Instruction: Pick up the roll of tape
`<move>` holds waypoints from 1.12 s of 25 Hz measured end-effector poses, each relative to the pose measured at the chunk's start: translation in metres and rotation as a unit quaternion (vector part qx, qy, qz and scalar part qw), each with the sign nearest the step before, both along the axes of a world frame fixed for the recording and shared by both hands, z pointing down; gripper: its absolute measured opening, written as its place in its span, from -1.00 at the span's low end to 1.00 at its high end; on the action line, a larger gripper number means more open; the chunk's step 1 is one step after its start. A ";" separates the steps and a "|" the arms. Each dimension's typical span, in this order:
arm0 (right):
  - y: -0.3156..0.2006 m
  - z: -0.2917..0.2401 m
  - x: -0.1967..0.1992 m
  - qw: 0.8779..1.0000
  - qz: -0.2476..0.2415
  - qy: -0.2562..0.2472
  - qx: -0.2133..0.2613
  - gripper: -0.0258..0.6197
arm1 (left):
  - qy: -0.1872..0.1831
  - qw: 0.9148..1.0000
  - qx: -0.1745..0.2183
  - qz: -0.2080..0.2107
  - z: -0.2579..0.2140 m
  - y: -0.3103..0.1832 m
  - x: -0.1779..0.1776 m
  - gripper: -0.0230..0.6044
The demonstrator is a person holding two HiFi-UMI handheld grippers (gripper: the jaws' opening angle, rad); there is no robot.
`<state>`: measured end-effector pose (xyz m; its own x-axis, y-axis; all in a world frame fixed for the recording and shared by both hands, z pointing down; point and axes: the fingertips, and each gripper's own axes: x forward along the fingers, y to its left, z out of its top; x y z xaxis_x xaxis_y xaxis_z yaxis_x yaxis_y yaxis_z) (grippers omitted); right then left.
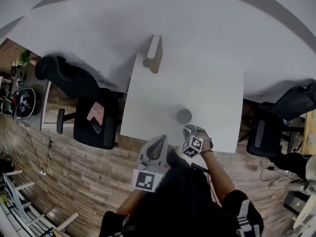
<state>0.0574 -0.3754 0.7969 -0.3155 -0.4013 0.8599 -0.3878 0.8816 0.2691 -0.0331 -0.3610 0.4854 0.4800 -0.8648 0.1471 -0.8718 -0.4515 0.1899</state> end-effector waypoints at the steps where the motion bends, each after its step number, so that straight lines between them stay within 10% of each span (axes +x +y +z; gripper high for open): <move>1: -0.002 0.008 -0.001 1.000 -0.015 0.012 -0.005 -0.69 | 0.000 1.000 -0.003 -0.003 0.001 -0.004 0.000 -0.87; 28: -0.015 0.074 -0.011 0.982 -0.121 0.138 -0.037 -0.68 | 0.002 0.999 -0.022 -0.024 0.014 -0.012 -0.012 -0.87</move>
